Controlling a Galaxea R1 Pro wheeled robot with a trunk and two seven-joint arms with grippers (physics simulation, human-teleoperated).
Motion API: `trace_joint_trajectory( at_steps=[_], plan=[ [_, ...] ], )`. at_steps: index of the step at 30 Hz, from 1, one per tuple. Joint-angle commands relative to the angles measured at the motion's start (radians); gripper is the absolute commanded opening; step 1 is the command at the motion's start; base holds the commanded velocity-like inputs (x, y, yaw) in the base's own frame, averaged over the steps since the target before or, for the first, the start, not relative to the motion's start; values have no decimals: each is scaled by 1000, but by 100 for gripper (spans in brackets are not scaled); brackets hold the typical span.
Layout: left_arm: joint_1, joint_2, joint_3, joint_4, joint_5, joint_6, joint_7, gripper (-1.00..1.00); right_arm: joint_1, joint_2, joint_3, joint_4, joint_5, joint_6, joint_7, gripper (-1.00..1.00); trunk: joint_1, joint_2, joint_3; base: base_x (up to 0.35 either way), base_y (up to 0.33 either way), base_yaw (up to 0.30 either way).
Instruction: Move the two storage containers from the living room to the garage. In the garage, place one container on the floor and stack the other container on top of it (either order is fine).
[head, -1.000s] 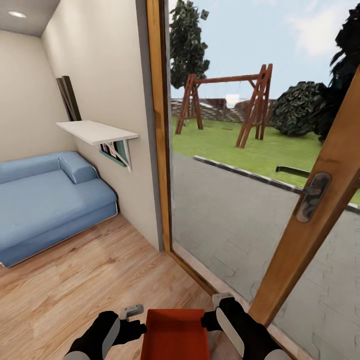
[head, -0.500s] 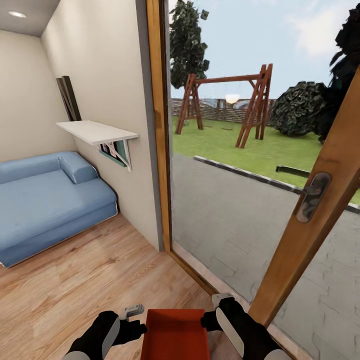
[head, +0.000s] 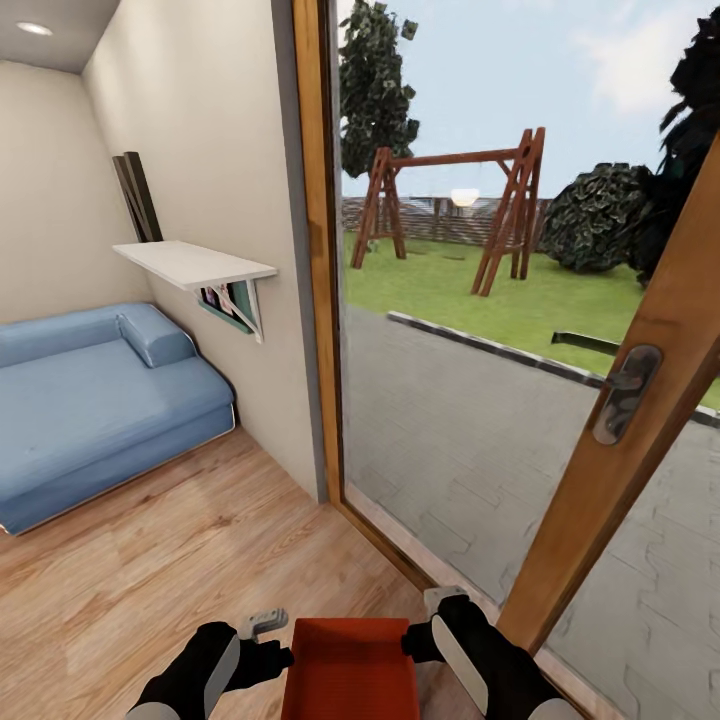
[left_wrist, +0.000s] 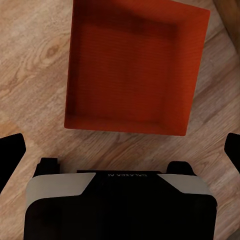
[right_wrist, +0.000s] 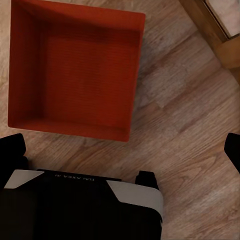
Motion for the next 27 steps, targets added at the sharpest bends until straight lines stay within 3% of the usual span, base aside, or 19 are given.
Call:
trace_joint_trajectory(
  at_steps=[1,27],
  plan=[
    [-1,-1,6,-2,-2,6,-4,100,-1,-1,3,-1,-11,2,-10,100,0,-2,-2,0,0,0],
    [-2,-1,7,-2,0,7,-4,100,-1,-1,5,-1,-12,1,-8,100,0,-2,-2,0,0,0]
  ],
)
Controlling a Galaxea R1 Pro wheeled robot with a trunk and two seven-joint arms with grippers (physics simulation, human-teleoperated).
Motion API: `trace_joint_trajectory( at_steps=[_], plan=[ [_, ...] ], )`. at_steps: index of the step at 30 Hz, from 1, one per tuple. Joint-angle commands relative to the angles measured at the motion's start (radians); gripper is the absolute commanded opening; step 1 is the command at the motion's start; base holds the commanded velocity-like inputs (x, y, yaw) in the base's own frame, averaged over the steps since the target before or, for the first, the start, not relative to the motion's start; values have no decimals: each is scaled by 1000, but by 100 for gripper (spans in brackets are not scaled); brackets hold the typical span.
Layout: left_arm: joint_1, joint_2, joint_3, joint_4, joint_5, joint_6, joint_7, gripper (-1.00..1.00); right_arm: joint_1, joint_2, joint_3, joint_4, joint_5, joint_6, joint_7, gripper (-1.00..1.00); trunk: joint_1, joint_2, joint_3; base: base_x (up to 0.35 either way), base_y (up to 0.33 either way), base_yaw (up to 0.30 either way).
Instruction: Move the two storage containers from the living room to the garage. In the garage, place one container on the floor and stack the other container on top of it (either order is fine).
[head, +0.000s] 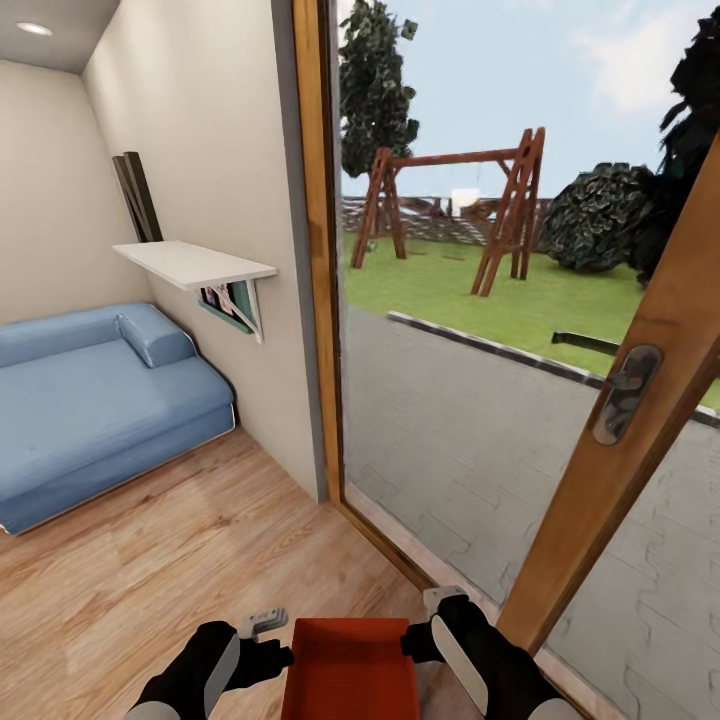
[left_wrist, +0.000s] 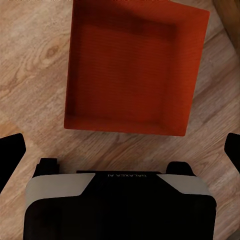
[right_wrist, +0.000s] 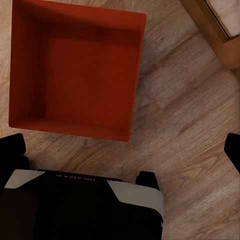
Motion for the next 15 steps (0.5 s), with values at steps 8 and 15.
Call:
trace_joint_trajectory(
  at_steps=[8,15],
  plan=[
    [0,-1,4,-1,-3,6,-4,100,-1,-1,3,-1,-11,2,-10,100,0,-2,-2,0,0,0],
    [-1,-1,6,-1,-2,6,-4,100,-1,-1,3,-1,-11,2,-10,100,0,-2,-2,0,0,0]
  ],
)
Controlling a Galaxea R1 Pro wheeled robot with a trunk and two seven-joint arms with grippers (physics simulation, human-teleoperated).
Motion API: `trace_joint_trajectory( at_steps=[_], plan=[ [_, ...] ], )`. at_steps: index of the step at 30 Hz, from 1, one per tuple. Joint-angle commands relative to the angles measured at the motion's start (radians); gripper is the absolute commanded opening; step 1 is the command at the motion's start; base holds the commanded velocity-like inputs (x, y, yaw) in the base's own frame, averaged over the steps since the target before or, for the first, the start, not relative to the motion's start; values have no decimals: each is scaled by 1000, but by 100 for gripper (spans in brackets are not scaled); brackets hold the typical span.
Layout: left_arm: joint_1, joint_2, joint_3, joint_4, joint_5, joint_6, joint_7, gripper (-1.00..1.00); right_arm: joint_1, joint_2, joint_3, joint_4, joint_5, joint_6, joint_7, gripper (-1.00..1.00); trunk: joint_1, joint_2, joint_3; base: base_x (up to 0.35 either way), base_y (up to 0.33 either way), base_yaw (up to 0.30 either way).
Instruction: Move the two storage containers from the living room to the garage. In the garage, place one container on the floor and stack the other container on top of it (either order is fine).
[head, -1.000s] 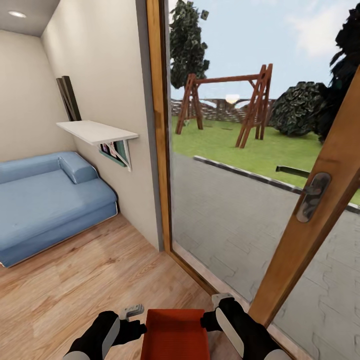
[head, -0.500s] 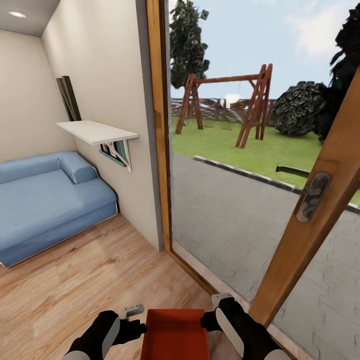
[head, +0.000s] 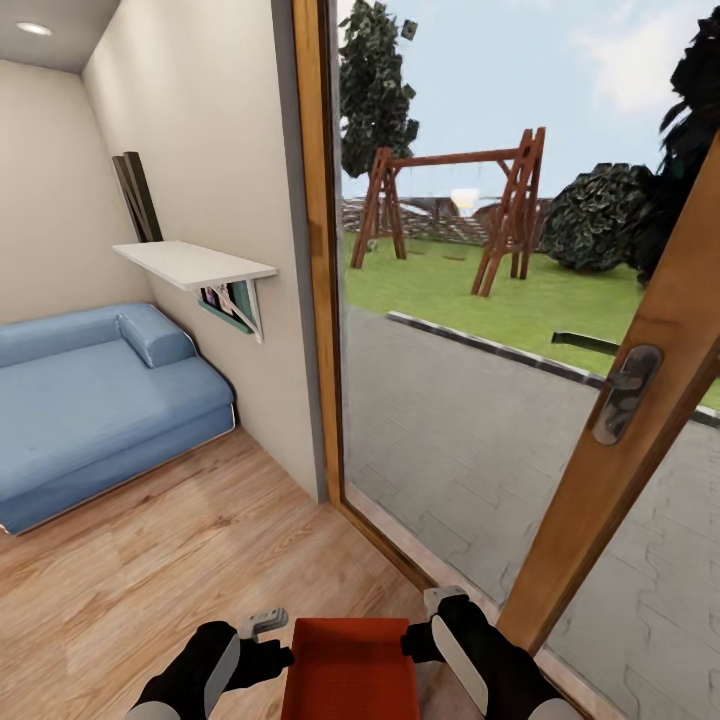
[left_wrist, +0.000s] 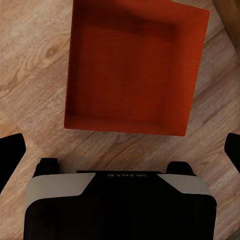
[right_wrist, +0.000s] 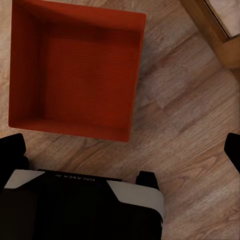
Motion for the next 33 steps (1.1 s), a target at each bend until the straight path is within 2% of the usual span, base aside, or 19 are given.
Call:
trace_joint_trajectory(
  at_steps=[1,4,25,33],
  plan=[
    [-1,-1,7,-2,-1,6,-4,100,-1,-1,3,-1,-11,2,-10,100,0,-2,-2,0,0,0],
    [-1,-1,7,-2,-1,6,-4,100,-1,-1,3,-1,-11,2,-10,100,0,-2,-2,0,0,0],
    [-1,-1,7,-2,-2,6,-4,100,-1,0,3,-1,-11,3,-10,100,81,-149,-68,0,0,0],
    [-1,-1,7,-2,-2,6,-4,100,-1,-1,3,-1,-11,2,-10,100,81,-149,-68,0,0,0]
  ],
)
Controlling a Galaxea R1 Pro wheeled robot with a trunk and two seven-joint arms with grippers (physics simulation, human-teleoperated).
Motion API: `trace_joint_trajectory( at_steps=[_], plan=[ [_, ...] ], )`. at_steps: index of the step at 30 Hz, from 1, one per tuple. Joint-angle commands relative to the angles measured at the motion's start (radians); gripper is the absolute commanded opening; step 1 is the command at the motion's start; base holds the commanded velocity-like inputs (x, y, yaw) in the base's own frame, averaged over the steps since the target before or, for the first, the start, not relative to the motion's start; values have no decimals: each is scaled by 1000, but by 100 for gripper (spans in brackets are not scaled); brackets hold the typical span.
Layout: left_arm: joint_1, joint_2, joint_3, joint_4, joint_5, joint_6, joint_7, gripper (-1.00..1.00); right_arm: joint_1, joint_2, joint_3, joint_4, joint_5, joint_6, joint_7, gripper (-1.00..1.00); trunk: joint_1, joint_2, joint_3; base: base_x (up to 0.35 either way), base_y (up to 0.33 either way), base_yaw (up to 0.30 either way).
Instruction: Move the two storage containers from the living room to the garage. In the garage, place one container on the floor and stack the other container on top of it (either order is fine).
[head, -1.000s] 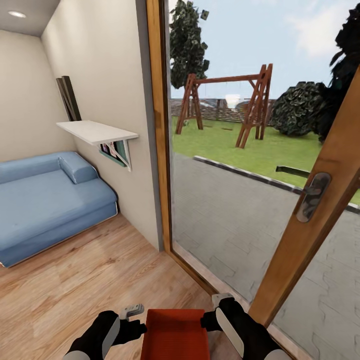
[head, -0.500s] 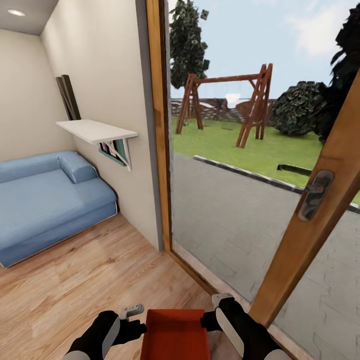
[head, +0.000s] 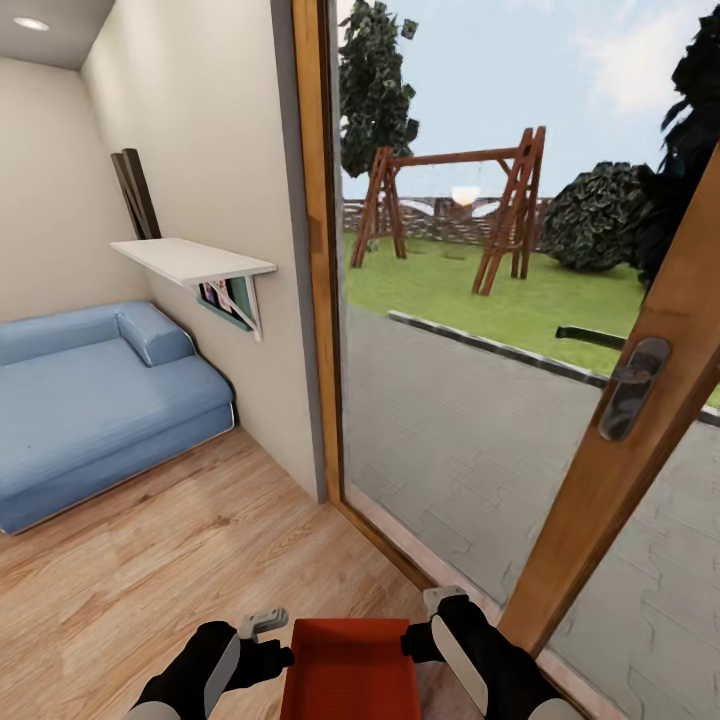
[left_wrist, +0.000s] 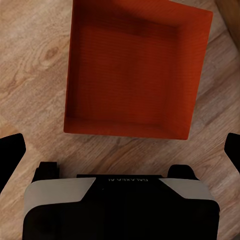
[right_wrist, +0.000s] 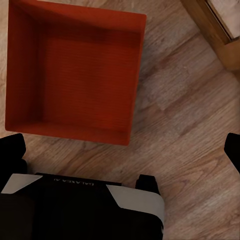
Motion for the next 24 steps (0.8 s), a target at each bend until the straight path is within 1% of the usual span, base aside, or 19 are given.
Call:
trace_joint_trajectory(
  at_steps=[1,13,19,24],
  plan=[
    [-1,-1,6,-2,-2,6,-4,100,-1,0,3,-1,-11,3,-10,100,0,-1,-2,0,0,0],
    [-1,-1,6,-2,-2,6,-4,100,-1,0,3,-1,-11,2,-10,100,0,-1,9,0,0,0],
    [-1,-1,6,-3,-2,6,-4,100,-1,0,3,-1,-11,3,-10,100,0,-1,8,0,0,0],
    [-1,-1,6,-2,-2,6,-4,100,-1,0,3,-1,-11,3,-10,100,0,-1,1,0,0,0]
  ],
)
